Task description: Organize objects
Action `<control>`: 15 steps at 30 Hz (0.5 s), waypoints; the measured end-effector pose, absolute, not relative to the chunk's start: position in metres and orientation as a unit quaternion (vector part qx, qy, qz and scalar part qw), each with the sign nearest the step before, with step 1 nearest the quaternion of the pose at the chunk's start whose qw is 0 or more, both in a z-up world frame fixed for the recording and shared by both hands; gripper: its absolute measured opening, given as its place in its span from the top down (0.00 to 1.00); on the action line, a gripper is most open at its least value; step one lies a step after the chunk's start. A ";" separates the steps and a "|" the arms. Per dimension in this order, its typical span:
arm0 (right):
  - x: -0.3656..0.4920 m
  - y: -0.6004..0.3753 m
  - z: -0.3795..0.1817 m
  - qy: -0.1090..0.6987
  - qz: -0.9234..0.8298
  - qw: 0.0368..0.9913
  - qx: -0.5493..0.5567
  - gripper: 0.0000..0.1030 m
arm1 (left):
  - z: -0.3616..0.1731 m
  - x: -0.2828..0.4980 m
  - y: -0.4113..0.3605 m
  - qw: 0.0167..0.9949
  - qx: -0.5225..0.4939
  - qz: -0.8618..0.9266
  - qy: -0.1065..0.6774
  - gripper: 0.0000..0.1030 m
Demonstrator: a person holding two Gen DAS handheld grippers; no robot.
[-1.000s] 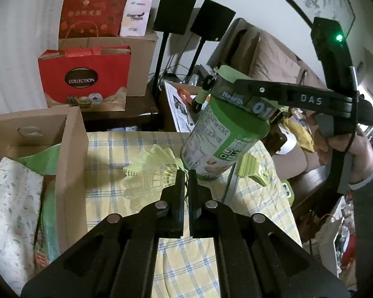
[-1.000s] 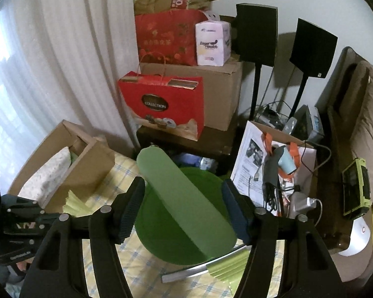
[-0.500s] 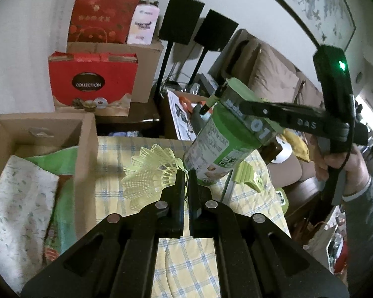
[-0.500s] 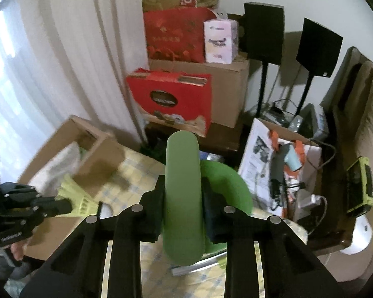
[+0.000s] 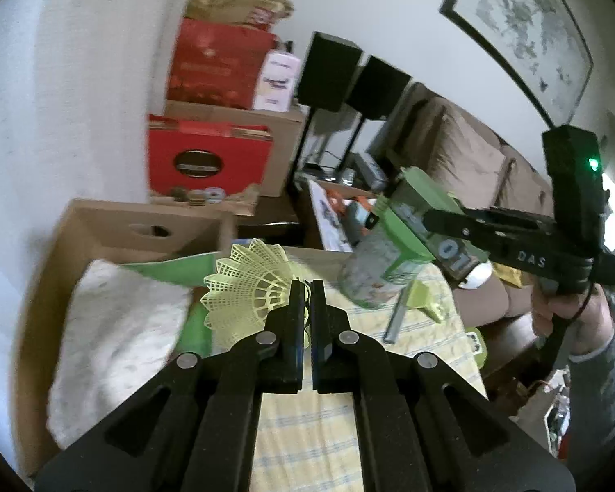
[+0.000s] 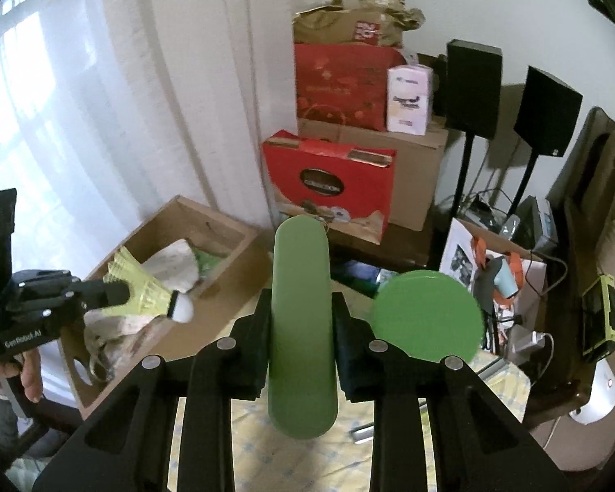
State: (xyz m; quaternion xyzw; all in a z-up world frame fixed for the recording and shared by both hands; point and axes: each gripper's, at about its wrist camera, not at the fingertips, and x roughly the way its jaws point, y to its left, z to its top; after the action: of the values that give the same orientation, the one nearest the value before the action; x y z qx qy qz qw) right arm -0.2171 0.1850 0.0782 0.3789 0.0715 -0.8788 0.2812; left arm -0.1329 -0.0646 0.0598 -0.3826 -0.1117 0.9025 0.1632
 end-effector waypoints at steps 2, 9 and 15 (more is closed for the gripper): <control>-0.209 0.168 0.077 0.076 -0.875 0.288 0.381 0.75 | 0.059 -0.123 -0.083 0.149 -0.381 0.905 -0.116 0.98; -0.188 0.111 0.067 0.079 -0.860 0.323 0.387 0.75 | 0.046 -0.093 -0.150 0.095 -0.389 0.906 -0.139 0.98; -0.174 0.061 0.047 0.085 -0.841 0.353 0.400 0.75 | 0.022 -0.073 -0.191 0.060 -0.401 0.900 -0.160 0.98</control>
State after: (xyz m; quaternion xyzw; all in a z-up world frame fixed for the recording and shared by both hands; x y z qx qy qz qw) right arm -0.1741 0.0611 0.0475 0.4005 0.0851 -0.8412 0.3531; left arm -0.0731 -0.1915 0.0215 -0.4011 -0.1597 0.9000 0.0605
